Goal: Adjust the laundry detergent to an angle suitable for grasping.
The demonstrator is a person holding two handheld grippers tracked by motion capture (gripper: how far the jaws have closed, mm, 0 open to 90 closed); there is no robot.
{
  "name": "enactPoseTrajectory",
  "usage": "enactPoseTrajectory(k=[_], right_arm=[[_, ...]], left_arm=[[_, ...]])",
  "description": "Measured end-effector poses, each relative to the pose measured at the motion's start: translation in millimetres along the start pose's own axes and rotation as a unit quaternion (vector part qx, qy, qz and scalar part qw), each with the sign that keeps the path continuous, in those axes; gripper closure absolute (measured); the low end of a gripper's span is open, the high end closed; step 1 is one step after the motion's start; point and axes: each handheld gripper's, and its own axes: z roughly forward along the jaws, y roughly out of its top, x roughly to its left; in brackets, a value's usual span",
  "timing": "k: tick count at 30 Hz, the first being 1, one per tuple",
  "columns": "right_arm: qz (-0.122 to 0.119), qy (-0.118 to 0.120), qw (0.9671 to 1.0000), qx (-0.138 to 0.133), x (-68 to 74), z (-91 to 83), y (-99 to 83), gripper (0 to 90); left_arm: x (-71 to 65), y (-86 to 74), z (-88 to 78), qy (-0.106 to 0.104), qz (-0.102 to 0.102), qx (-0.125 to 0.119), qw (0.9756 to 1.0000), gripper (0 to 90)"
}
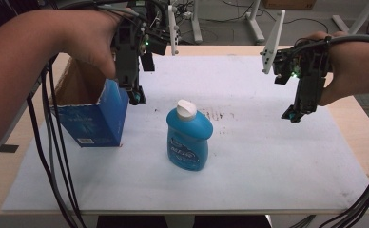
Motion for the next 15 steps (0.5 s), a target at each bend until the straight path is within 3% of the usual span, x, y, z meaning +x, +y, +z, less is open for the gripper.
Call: enactPoseTrajectory(k=[15], right_arm=[[-0.021,0.0,0.9998,-0.009,-3.4,-5.5,22.5,1.4]], left_arm=[[1.4,-3.5,2.1,-0.003,-0.022,0.006,0.9997,1.8]])
